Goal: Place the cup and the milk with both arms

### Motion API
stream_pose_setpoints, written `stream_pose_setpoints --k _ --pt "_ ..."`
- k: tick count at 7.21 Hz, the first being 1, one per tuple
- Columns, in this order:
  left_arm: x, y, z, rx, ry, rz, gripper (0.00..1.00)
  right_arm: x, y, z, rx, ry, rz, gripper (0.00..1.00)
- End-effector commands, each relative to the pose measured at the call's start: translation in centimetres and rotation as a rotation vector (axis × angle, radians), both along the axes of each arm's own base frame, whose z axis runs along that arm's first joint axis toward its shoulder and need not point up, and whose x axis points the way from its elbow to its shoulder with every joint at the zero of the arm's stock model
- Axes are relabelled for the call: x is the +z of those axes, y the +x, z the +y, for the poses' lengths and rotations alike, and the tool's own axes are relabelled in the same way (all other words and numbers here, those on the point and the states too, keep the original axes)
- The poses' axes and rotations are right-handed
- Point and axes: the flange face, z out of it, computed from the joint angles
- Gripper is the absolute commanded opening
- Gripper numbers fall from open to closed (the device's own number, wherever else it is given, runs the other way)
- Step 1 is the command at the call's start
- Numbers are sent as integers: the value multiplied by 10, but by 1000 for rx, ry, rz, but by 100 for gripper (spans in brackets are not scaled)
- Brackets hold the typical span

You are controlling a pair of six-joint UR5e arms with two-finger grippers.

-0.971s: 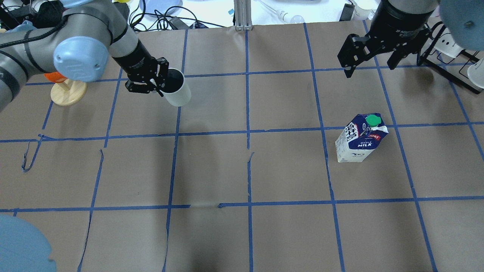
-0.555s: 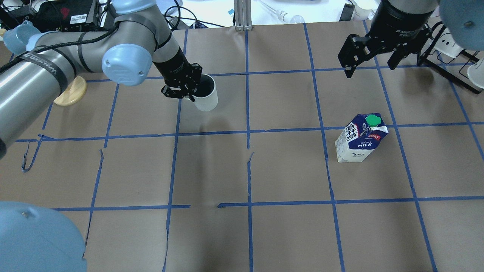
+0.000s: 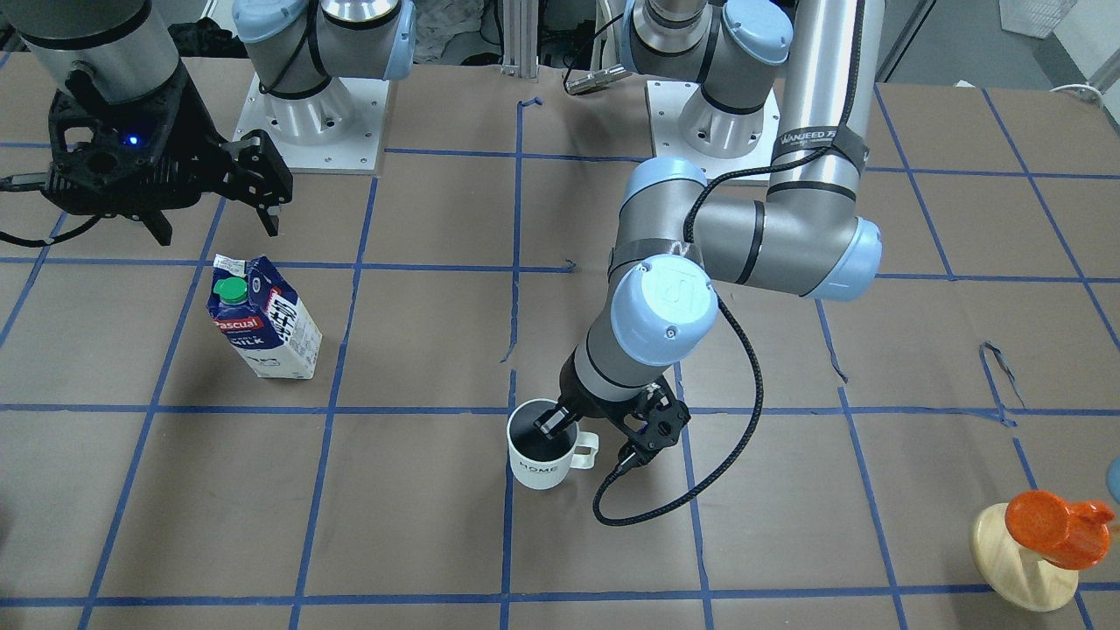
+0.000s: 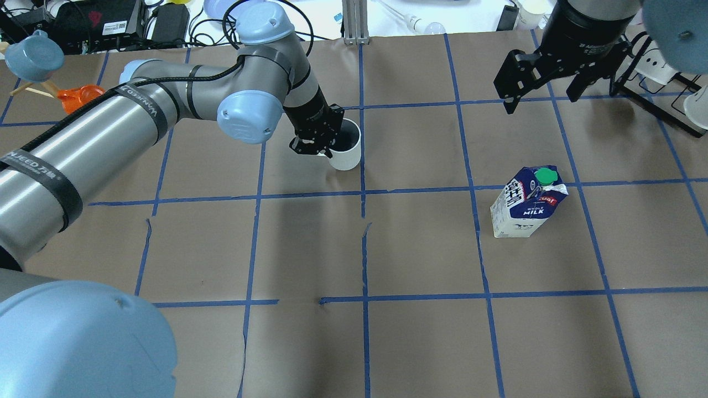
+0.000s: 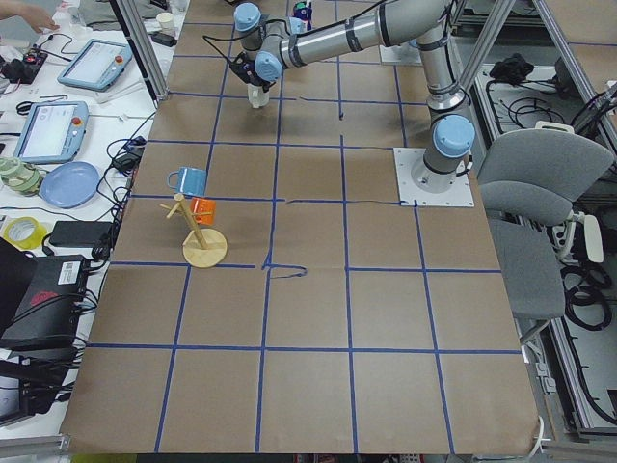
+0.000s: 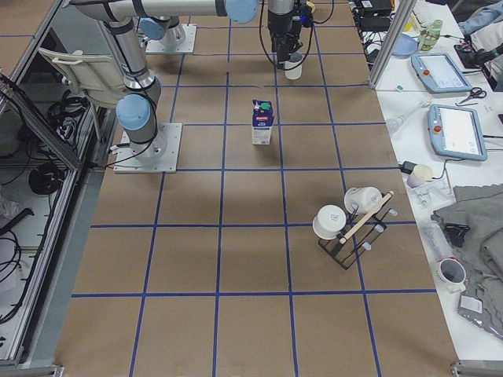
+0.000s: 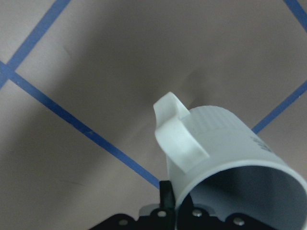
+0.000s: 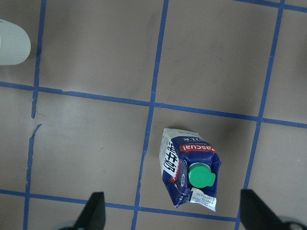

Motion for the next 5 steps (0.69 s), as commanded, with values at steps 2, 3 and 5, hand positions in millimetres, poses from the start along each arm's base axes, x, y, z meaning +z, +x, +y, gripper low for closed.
stream_pose_setpoints --k 2,3,5 --pt "-5 -19 10 3 22 8 0 0 0 0 -1 1 0 100" --pt "-9 -23 15 -3 32 7 0 0 0 0 -1 1 0 100" --pt "-7 -27 17 2 37 24 34 0 -1 0 -1 1 1 100"
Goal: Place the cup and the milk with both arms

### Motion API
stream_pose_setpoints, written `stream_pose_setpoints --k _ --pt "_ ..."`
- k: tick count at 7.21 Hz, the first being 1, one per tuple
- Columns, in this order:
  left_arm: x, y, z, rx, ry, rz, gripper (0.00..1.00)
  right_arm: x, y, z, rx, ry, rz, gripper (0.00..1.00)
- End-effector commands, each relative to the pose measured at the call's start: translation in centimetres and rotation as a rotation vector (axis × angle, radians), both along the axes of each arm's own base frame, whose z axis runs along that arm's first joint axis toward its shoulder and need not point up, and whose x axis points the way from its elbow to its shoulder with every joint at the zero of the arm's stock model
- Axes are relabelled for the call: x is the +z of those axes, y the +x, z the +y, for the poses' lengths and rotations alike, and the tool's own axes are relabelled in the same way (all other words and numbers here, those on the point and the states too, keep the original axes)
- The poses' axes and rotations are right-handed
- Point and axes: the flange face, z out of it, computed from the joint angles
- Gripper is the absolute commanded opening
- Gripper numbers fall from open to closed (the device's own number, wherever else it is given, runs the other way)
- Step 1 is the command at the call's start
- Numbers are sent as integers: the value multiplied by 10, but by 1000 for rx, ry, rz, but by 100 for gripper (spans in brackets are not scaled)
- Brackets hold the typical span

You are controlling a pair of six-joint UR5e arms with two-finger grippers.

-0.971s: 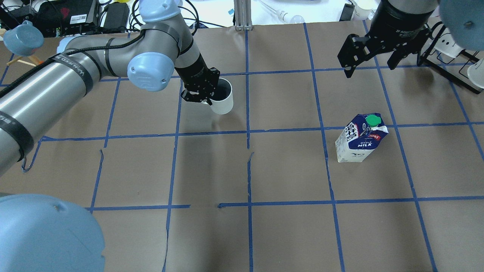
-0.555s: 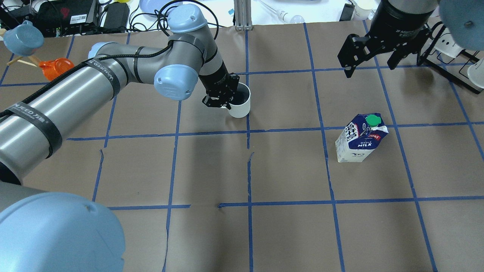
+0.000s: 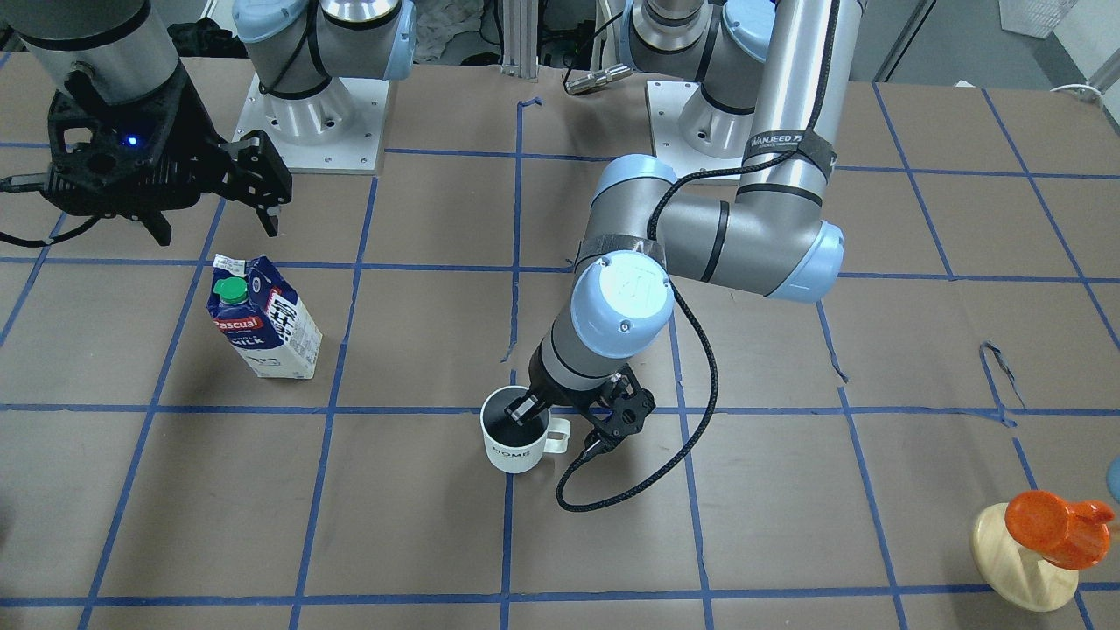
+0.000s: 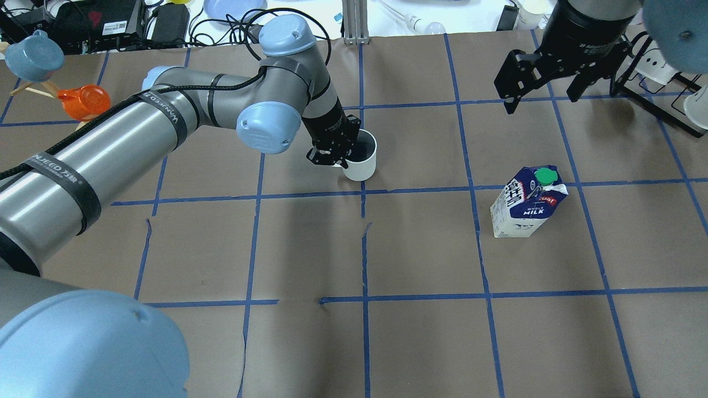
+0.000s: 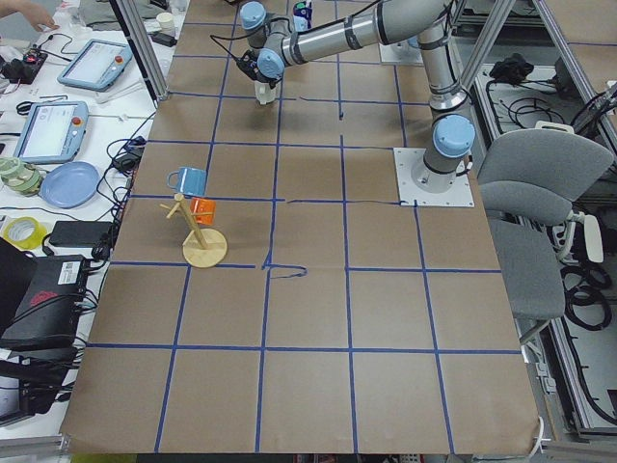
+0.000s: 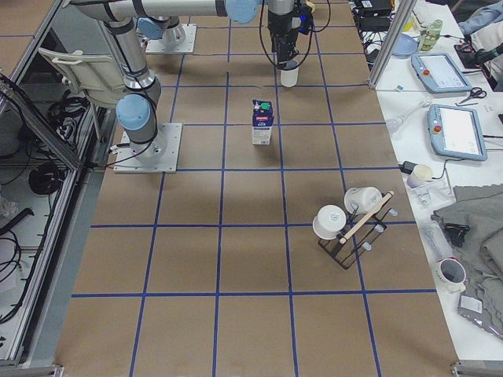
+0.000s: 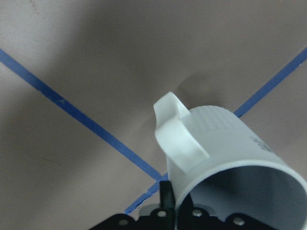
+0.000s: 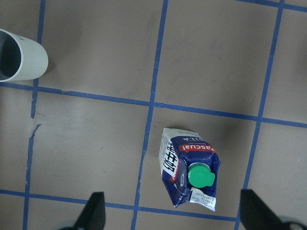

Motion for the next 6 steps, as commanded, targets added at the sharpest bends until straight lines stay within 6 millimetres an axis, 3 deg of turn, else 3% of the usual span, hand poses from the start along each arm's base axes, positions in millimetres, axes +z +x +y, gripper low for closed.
stream_pose_setpoints --k 1,3,4,5,6 --pt "4 -3 2 0 -2 12 65 0 0 0 0 0 1 100" --pt "30 8 -6 -9 -49 18 69 0 1 0 1 0 -1 100" --pt "53 30 -16 -48 -61 15 70 -1 2 1 1 1 -1 100" --pt "94 70 -31 -136 -67 -20 71 -3 2 1 1 4 -1 100" --pt "143 105 -42 -234 -95 -91 80 -5 1 0 -2 9 -1 100"
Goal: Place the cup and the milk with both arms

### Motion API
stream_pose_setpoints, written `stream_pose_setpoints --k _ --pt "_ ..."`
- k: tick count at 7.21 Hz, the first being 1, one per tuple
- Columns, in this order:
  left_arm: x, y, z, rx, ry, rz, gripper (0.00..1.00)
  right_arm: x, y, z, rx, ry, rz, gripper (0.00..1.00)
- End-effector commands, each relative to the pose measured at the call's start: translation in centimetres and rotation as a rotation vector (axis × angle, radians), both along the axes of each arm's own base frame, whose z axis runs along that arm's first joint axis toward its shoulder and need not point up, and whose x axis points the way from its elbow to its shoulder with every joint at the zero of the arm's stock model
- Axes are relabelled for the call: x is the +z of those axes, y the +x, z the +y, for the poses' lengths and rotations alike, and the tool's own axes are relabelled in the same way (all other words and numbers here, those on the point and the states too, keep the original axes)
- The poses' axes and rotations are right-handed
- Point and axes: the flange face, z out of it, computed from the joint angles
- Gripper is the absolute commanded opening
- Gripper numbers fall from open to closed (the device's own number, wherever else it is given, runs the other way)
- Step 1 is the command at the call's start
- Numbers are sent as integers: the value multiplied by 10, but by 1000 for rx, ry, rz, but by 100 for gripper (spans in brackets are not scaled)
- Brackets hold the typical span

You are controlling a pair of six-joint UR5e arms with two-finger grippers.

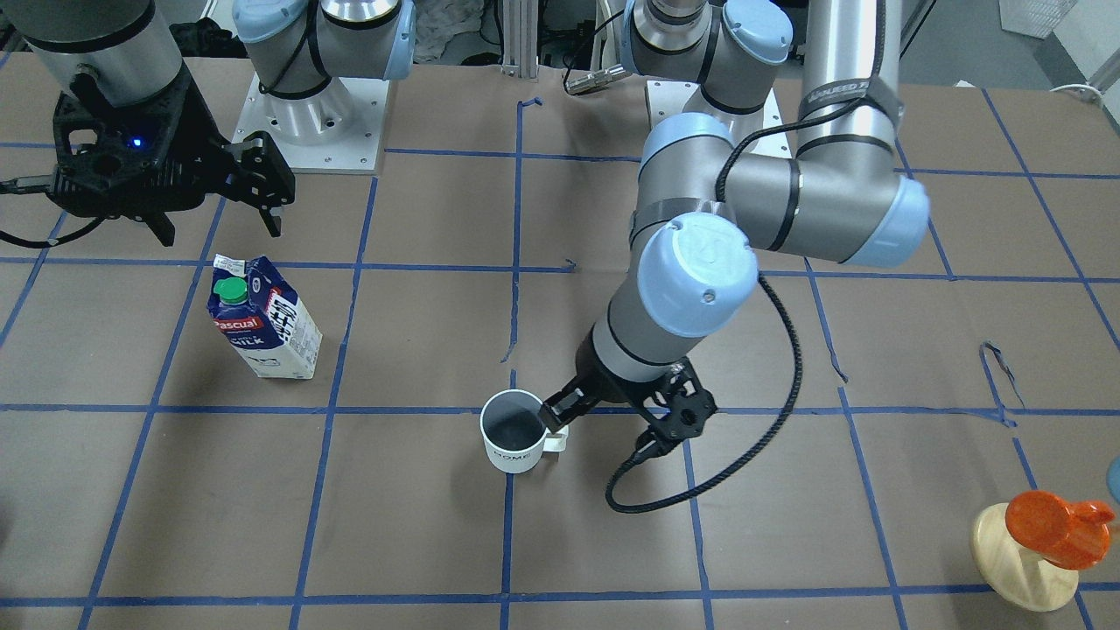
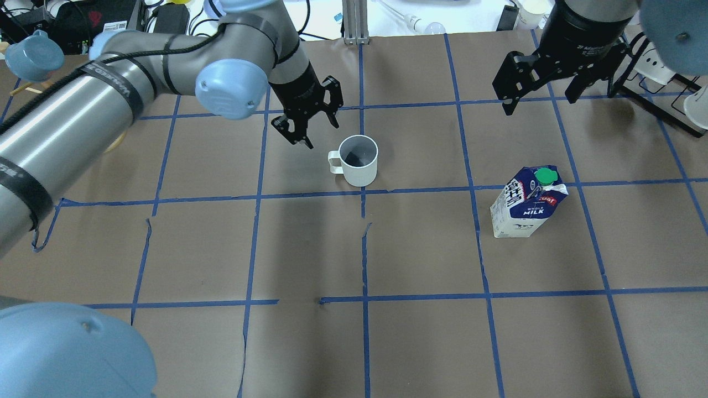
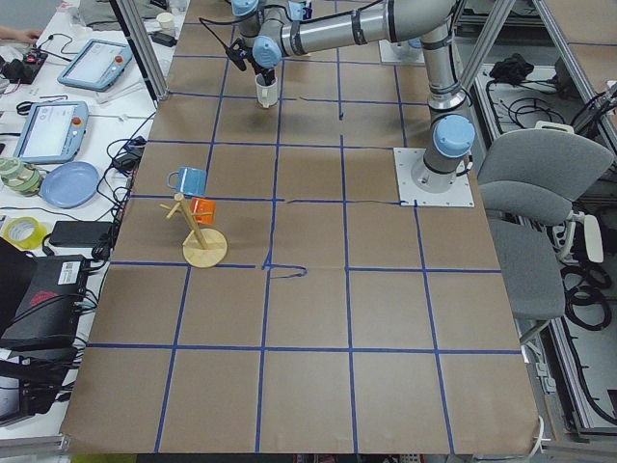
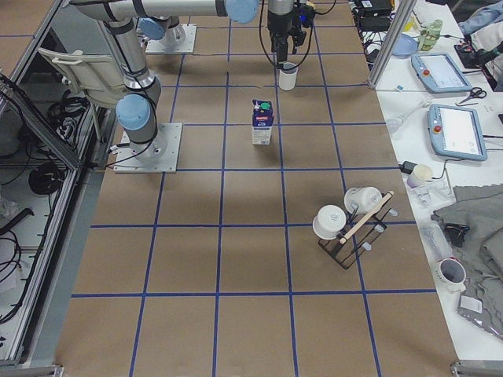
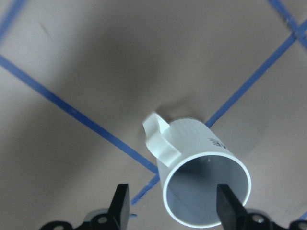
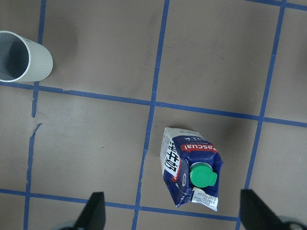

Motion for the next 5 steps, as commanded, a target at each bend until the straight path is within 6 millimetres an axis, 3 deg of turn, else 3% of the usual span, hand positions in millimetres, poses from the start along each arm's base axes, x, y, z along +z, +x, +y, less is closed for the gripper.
stream_pose_setpoints --k 1,2,3,5 --pt "93 73 -16 -186 -64 -93 100 -14 0 -2 -11 6 -7 100" --pt "120 112 -12 -267 -65 -89 100 -39 -4 -4 -15 -15 3 100" --pt "140 137 -3 -288 -90 -90 100 -71 -13 -1 -18 3 9 100" --pt "179 173 20 -471 -130 -92 100 -129 -50 11 -34 45 6 100"
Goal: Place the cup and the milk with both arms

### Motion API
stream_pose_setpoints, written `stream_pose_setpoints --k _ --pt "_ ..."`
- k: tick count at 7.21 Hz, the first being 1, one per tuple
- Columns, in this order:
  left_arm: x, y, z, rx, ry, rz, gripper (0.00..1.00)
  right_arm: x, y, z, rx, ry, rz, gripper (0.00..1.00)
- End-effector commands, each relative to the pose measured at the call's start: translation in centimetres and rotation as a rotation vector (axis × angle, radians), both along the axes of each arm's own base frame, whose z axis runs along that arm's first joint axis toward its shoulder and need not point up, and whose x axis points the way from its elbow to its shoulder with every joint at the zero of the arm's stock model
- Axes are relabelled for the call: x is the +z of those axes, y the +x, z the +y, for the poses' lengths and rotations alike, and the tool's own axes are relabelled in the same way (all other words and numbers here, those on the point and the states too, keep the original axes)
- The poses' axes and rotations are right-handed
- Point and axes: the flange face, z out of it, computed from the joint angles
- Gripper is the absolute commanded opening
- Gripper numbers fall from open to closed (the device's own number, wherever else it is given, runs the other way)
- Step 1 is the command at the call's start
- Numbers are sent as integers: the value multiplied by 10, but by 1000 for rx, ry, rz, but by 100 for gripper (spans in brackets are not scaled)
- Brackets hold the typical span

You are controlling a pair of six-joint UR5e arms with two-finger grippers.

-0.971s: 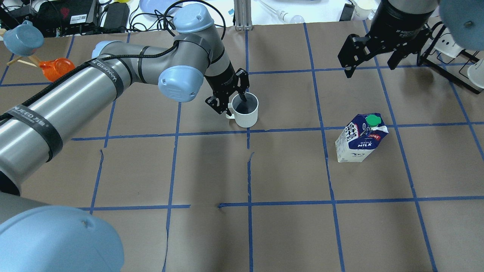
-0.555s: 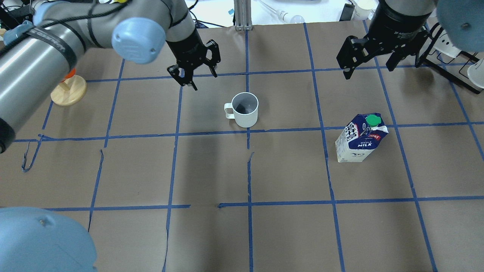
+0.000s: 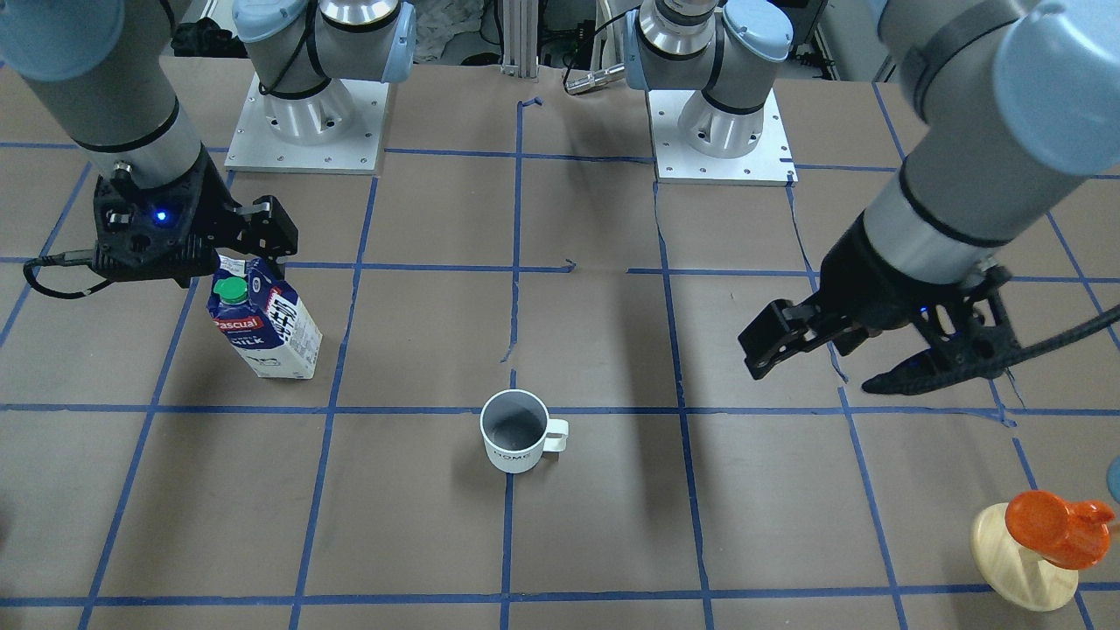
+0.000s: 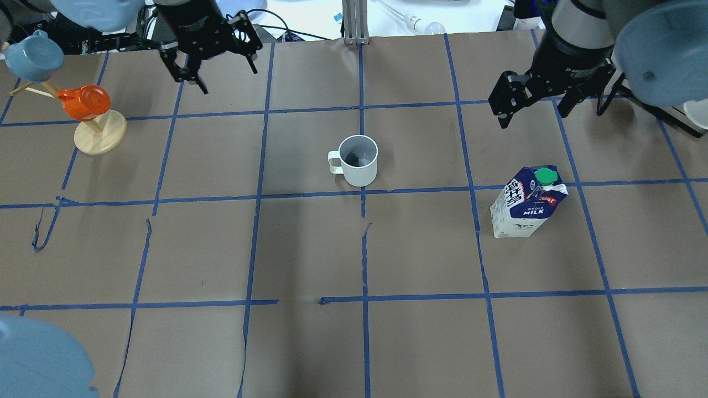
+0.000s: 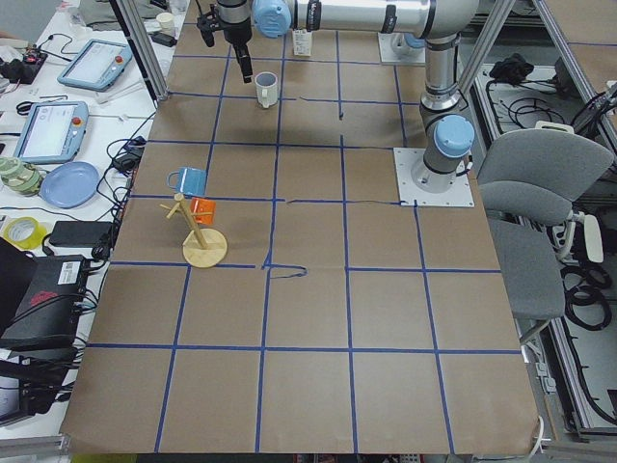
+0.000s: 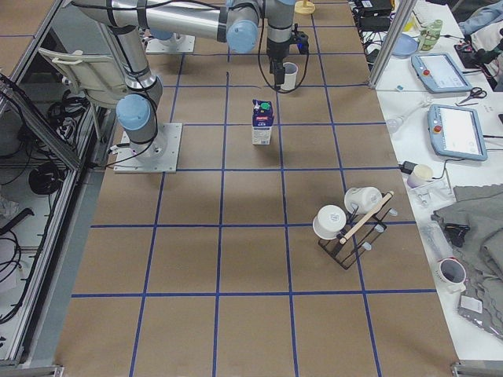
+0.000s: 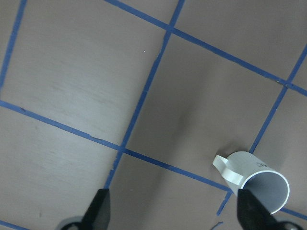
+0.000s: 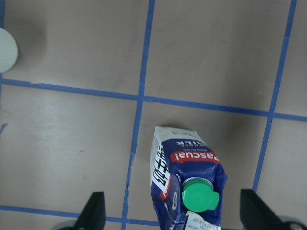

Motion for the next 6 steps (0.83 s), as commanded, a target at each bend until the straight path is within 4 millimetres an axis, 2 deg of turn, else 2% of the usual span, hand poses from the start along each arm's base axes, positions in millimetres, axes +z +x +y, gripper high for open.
stream_pose_setpoints --k 1,2,3,4,5,6 --pt "29 41 22 -97 -9 -24 100 -72 -23 22 -17 3 18 100" --pt "34 60 26 -69 -11 -45 100 -91 -24 37 -18 20 44 100" --pt "29 70 28 -51 2 -38 100 -93 -23 40 -18 24 45 89" --pt "30 65 36 -60 5 -47 100 -93 -24 41 -24 25 46 74" --pt "32 63 42 -63 8 -46 100 -90 -23 39 -23 18 41 45" --pt "29 63 45 -63 16 -46 100 -87 -22 38 -23 11 33 33"
